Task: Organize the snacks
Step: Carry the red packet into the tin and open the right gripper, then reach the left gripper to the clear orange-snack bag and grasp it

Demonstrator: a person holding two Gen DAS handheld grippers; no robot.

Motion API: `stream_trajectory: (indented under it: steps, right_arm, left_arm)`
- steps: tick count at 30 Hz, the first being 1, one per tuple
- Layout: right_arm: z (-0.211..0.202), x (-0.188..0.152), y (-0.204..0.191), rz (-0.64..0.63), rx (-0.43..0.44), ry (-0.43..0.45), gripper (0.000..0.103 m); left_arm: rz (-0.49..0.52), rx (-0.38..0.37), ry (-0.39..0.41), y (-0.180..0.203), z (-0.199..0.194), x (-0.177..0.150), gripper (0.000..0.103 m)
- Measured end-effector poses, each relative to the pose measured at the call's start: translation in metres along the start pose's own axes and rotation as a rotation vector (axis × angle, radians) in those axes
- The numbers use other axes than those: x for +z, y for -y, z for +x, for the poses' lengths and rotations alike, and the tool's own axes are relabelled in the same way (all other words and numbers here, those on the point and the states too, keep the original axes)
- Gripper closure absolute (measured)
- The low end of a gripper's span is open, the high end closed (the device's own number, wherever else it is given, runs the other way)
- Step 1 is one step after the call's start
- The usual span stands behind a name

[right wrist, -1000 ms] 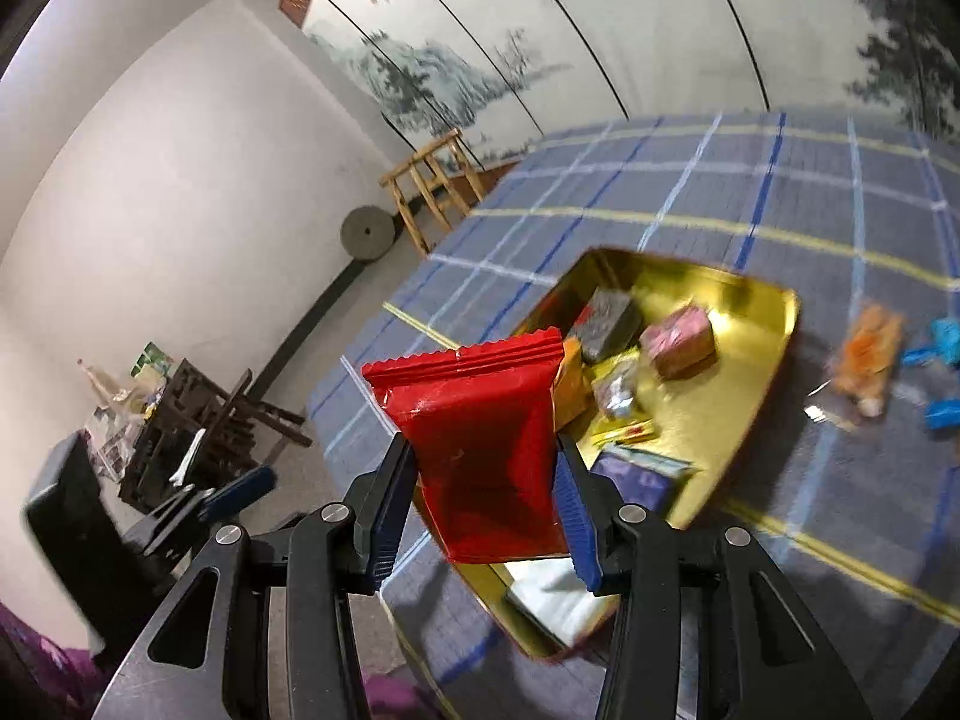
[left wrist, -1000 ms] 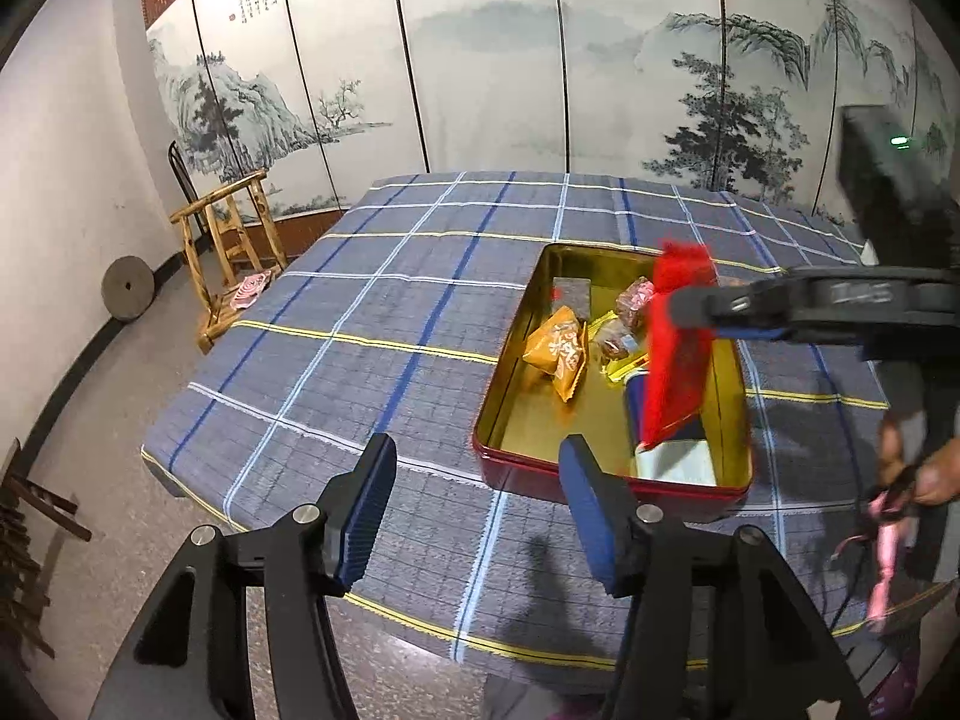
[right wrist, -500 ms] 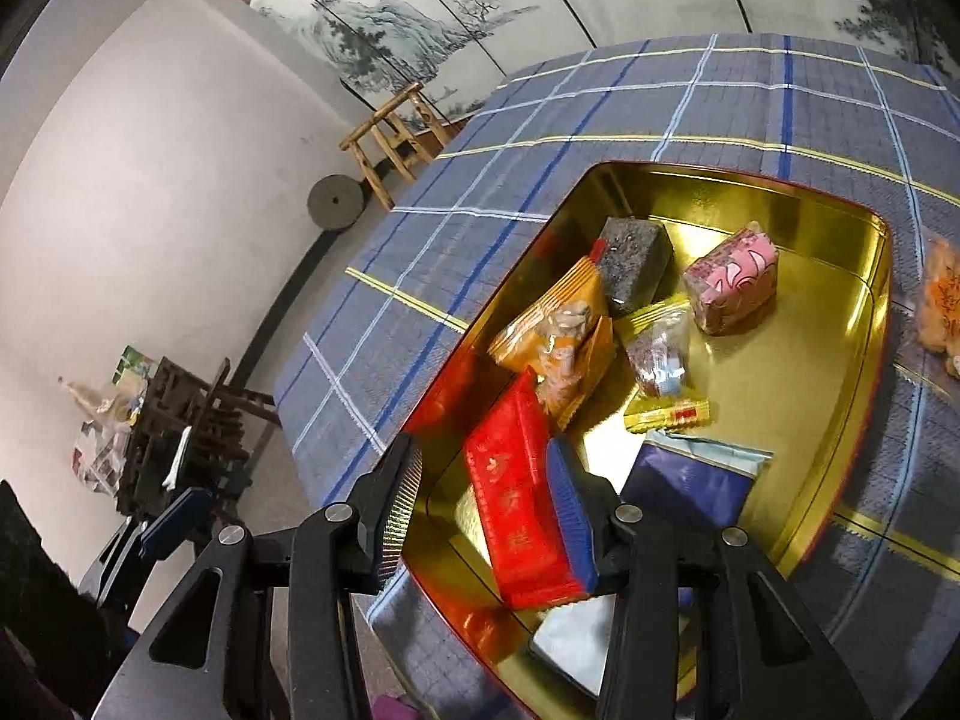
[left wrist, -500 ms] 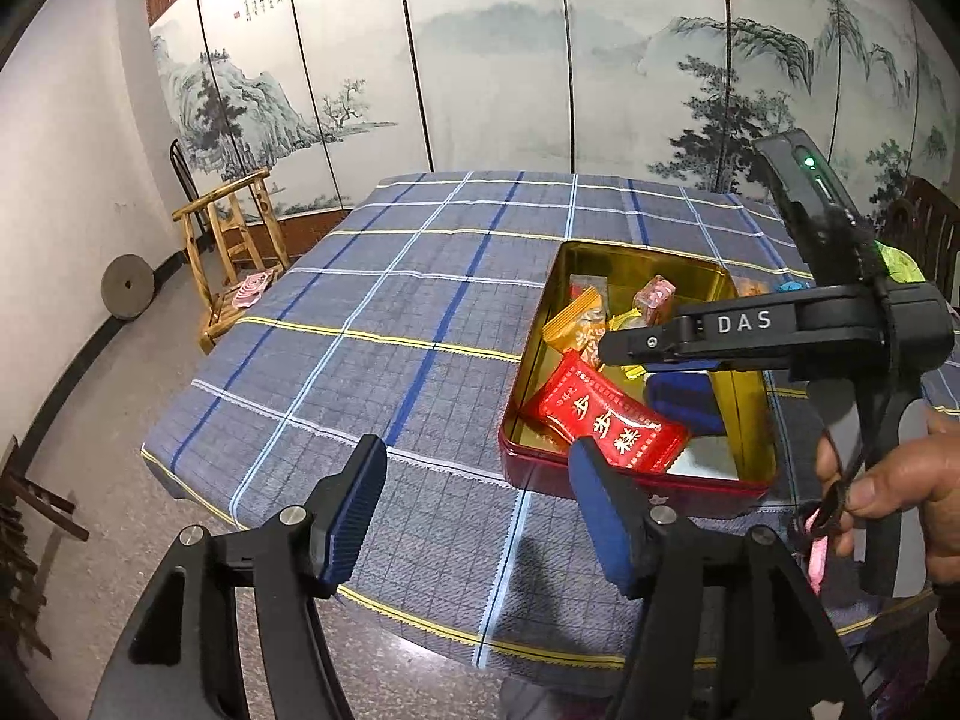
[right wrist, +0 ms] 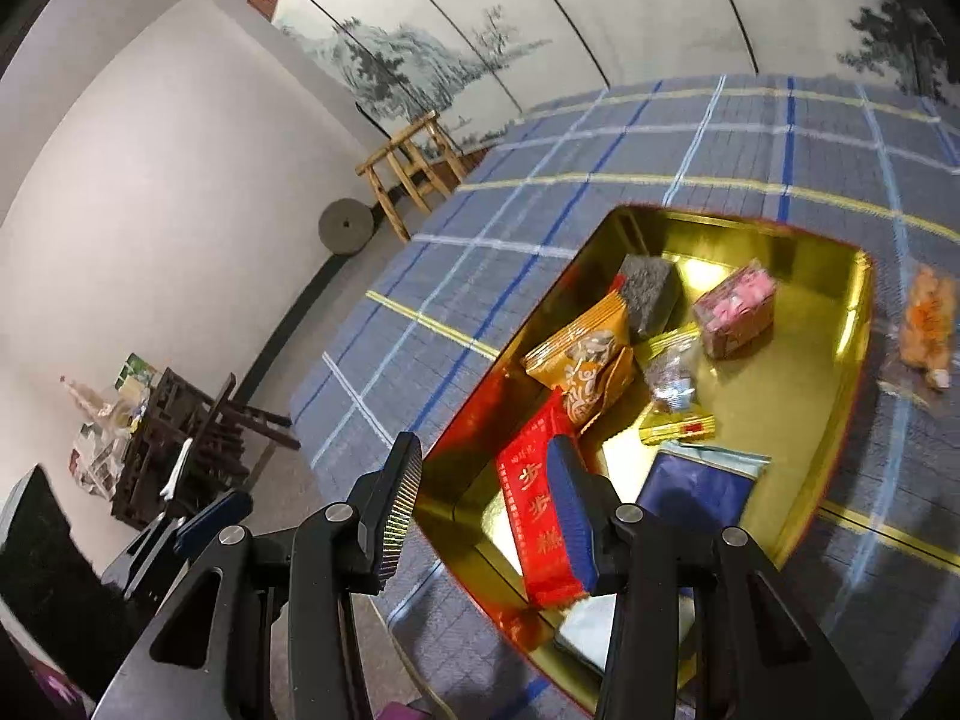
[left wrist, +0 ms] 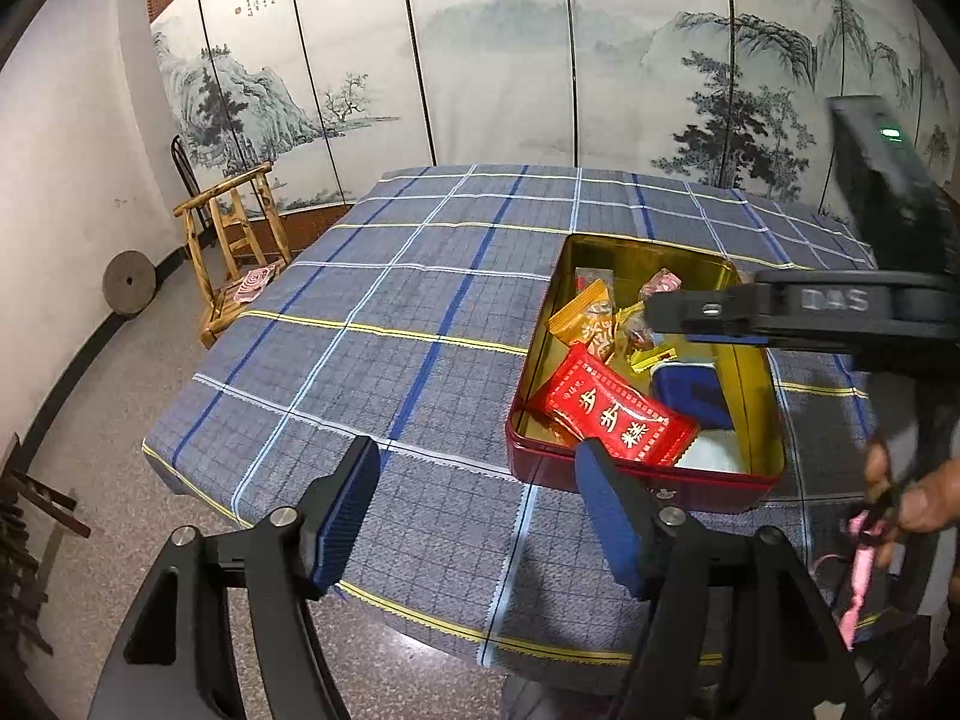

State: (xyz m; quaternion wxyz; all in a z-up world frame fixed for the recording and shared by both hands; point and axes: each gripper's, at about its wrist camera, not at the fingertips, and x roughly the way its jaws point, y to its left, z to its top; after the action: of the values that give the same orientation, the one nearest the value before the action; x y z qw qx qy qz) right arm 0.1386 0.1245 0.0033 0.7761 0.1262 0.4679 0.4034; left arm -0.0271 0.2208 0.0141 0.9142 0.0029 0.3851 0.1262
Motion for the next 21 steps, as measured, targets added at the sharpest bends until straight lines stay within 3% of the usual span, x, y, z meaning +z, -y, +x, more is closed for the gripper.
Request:
stream_trajectory:
  steps: [8, 13, 21]
  right_arm:
    - [-0.062, -0.026, 0.025, -0.017, -0.122, 0.099, 0.055]
    - [-0.098, -0.046, 0.073, 0.083, -0.21, 0.145, 0.052]
    - [-0.16, -0.087, 0.151, 0.192, -0.441, 0.199, 0.042]
  left_arm:
    - [0.035, 0.001, -0.005, 0.017, 0.0, -0.002, 0.033]
    - [0.067, 0.004, -0.007, 0.03, -0.001, -0.001, 0.029]
    - [0.122, 0.002, -0.018, 0.054, 0.0, 0.004, 0.023]
